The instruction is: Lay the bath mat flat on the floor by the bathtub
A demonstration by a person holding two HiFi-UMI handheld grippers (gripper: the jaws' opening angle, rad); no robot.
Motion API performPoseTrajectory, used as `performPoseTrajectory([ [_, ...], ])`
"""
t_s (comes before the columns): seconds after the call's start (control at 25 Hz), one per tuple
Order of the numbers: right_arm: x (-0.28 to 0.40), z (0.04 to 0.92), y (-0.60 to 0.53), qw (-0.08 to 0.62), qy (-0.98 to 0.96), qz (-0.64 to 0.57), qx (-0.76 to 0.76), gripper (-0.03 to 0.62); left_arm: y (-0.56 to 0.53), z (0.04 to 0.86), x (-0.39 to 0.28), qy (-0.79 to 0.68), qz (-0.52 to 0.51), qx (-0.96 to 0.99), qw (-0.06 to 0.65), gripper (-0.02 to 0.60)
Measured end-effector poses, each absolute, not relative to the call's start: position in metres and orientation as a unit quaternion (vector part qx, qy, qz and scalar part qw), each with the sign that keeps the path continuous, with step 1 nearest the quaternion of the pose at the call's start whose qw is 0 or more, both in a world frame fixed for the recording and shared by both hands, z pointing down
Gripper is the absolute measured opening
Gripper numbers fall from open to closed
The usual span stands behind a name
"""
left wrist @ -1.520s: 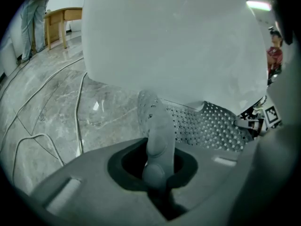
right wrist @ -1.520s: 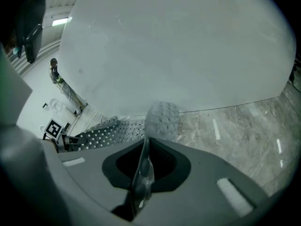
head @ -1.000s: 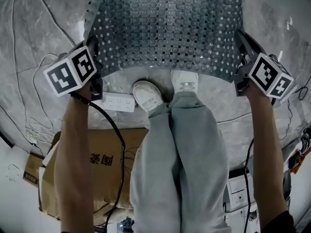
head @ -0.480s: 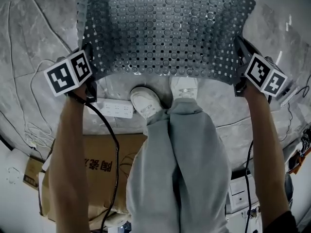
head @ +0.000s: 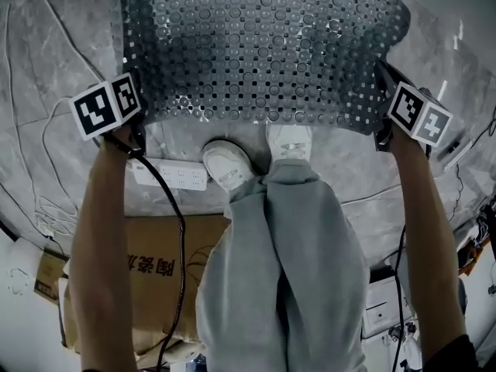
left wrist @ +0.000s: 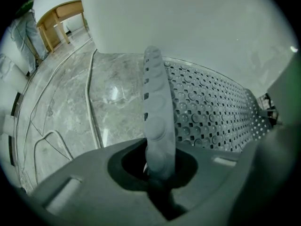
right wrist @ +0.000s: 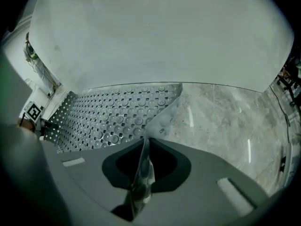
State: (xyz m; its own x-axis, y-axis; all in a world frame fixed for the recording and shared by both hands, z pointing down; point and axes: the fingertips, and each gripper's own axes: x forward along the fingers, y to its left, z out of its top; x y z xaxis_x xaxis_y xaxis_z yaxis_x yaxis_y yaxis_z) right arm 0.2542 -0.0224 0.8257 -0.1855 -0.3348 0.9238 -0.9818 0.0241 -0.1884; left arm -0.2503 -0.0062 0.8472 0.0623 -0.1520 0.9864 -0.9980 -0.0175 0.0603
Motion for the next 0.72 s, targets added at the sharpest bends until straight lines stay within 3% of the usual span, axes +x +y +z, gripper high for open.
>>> performPoseTrajectory([
  [0.6, 0.292, 0.862, 0.003, 0.495, -0.556, 0.441, 0.501, 0.038, -0.008, 0.869, -0.264, -0.512, 0.462, 0.555, 0.465, 0.063],
  [0.72, 0.299, 0.866, 0.004, 0.505, -0.520, 0.452, 0.520, 0.081, -0.006, 0.865, -0.267, -0.518, 0.465, 0.548, 0.464, 0.089],
])
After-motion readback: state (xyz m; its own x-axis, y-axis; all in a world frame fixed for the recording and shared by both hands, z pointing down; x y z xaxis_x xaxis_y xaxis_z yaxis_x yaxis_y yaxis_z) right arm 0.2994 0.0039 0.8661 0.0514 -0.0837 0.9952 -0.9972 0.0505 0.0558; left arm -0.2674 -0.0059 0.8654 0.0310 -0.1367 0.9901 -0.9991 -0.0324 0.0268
